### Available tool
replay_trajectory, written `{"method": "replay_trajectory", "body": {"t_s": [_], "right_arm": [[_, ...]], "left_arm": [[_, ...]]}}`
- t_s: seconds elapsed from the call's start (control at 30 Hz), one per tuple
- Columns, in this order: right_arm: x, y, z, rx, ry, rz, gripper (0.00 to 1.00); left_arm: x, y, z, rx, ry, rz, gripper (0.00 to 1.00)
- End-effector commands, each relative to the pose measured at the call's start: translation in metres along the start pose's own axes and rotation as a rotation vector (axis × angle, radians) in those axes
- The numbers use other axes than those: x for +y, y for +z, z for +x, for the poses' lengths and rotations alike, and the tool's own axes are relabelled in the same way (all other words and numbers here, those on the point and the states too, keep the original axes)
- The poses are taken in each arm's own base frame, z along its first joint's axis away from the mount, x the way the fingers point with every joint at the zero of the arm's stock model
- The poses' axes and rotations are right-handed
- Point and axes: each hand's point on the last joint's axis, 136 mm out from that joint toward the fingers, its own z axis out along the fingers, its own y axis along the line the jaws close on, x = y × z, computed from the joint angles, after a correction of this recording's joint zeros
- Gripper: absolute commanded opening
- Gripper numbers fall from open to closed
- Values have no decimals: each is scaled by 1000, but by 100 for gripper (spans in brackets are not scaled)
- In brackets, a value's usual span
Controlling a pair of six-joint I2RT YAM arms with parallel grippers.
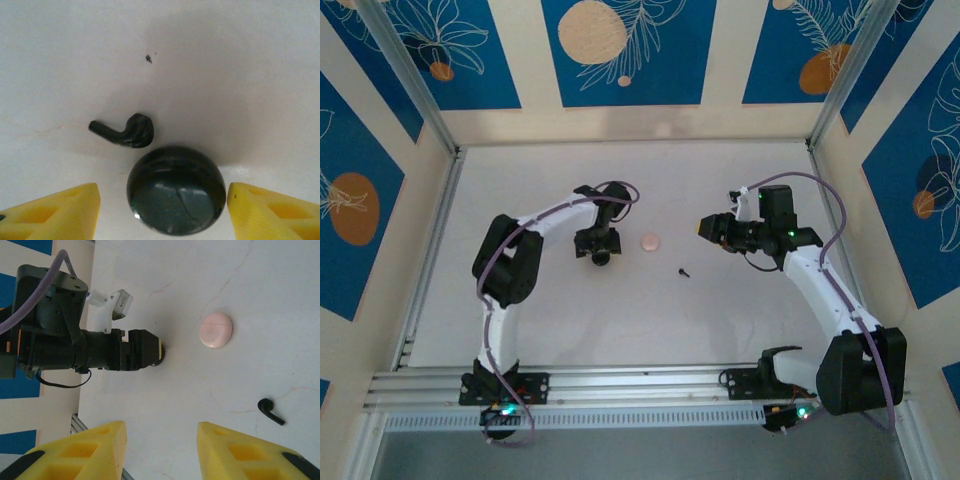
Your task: Insert the wireless bluetooth earbuds into the charging case
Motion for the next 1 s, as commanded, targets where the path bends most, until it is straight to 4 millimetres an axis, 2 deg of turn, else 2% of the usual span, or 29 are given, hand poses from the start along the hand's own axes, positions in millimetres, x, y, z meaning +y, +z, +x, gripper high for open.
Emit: {"method": "replay_trajectory", "body": {"t_s": [0.0, 0.2, 0.4, 0.57, 0.67, 0.8, 0.97], "right_arm": [[4, -1, 1, 17, 0, -7, 42], [3, -2, 1, 16, 2, -3, 42], [3, -2, 1, 17, 4, -4, 42], [4, -3, 1, 15, 3, -7, 41], [7, -5, 2, 16, -1, -18, 41], [14, -7, 4, 16, -12, -44, 41], [25, -12, 6, 22, -33, -91, 41]], "left_arm": [[2, 5, -4, 18, 2, -16, 67], [-1, 14, 0, 44, -3, -10, 63], [-1, 14, 1, 40, -9, -5, 50], [-2, 8, 3, 34, -25, 25, 45], [-5, -5, 5, 14, -39, 71, 45], [-12, -33, 7, -63, -24, 149, 45], [-28, -71, 16, -198, 97, 281, 46]]}}
